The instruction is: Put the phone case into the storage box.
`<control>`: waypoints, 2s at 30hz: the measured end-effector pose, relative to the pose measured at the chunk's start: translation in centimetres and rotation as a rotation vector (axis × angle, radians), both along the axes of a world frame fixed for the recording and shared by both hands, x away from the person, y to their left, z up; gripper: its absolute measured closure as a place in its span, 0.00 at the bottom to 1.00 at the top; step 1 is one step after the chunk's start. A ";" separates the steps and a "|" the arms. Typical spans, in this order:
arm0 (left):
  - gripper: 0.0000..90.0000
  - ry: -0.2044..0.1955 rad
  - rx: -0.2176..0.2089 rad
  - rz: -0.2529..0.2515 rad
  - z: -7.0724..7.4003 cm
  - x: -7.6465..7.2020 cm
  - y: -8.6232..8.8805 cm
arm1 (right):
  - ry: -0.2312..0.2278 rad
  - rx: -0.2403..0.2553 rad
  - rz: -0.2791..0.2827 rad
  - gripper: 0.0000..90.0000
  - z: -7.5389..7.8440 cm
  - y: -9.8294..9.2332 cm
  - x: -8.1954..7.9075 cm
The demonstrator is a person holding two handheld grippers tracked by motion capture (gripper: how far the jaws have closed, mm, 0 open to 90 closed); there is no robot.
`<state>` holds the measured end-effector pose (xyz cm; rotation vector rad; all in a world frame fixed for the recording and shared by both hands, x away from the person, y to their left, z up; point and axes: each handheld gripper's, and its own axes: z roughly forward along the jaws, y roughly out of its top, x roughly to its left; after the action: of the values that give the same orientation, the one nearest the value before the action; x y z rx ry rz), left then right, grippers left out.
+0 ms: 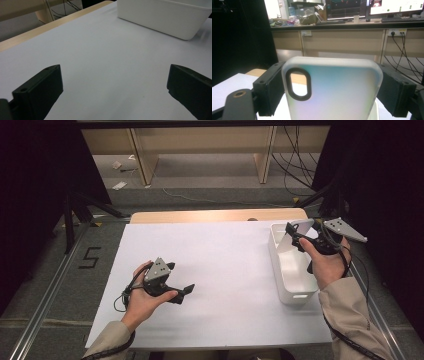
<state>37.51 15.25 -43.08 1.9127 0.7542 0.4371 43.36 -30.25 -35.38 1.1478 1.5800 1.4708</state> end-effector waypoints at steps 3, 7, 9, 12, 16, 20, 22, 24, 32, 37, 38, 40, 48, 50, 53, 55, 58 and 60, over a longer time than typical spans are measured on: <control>0.00 0.001 0.001 -0.001 0.0 0.0 0.0 | 0.000 -0.003 -0.005 0.20 0.0 -0.1 0.1; 0.00 0.002 0.003 -0.002 0.0 0.0 -0.1 | -0.006 -0.004 -0.012 0.20 0.3 -0.3 0.2; 0.00 0.003 0.002 -0.002 0.0 0.0 -0.1 | -0.008 -0.003 -0.015 0.20 0.3 -0.4 0.3; 0.00 0.003 -0.001 0.000 0.0 -0.1 -0.1 | -0.006 -0.004 -0.017 0.20 0.3 -0.4 0.5; 0.00 0.003 -0.003 -0.001 0.0 -0.1 -0.2 | -0.004 -0.002 -0.022 0.20 0.3 -0.4 0.7; 0.00 0.001 0.004 -0.002 -0.1 -0.1 -0.1 | -0.005 -0.004 -0.026 0.20 0.4 -0.3 1.0; 0.00 -0.001 0.002 -0.001 0.0 -0.1 -0.1 | -0.006 -0.002 -0.028 0.20 0.4 -0.3 1.2; 0.00 -0.002 0.002 0.002 0.0 -0.1 -0.1 | -0.004 0.000 -0.033 0.20 0.5 -0.3 1.3; 0.00 -0.003 0.003 0.002 0.0 -0.1 0.0 | -0.004 0.000 -0.038 0.20 0.5 -0.5 1.7; 0.00 -0.004 0.004 0.001 0.0 -0.1 0.0 | 0.000 -0.003 -0.040 0.20 0.4 -0.5 1.9; 0.00 -0.004 0.004 0.002 0.0 -0.1 0.1 | 0.001 -0.003 -0.041 0.20 0.4 -0.5 2.0; 0.00 -0.005 0.003 0.002 0.0 -0.1 0.1 | 0.002 -0.003 -0.044 0.20 0.4 -0.5 2.1; 0.00 -0.006 0.003 0.001 0.1 -0.1 0.1 | 0.006 -0.005 -0.047 0.20 0.3 -0.5 2.4; 0.00 -0.005 0.003 0.003 0.1 -0.1 0.1 | 0.004 -0.006 -0.047 0.20 0.4 -0.5 2.4; 0.00 -0.006 0.000 0.006 0.1 -0.1 0.2 | 0.002 -0.001 -0.051 0.20 0.5 -0.6 2.5; 0.00 -0.004 0.001 0.006 0.1 -0.1 0.2 | 0.001 0.001 -0.052 0.20 0.6 -0.7 2.6; 0.00 -0.004 0.001 0.005 0.1 -0.1 0.2 | 0.003 -0.001 -0.055 0.20 0.6 -0.9 2.7; 0.00 -0.004 -0.001 0.007 0.1 -0.1 0.2 | 0.003 0.002 -0.059 0.20 0.5 -0.9 2.8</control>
<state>37.42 15.44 -43.00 1.9081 0.7590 0.4449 46.17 -31.18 -34.90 1.1884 1.5340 1.4328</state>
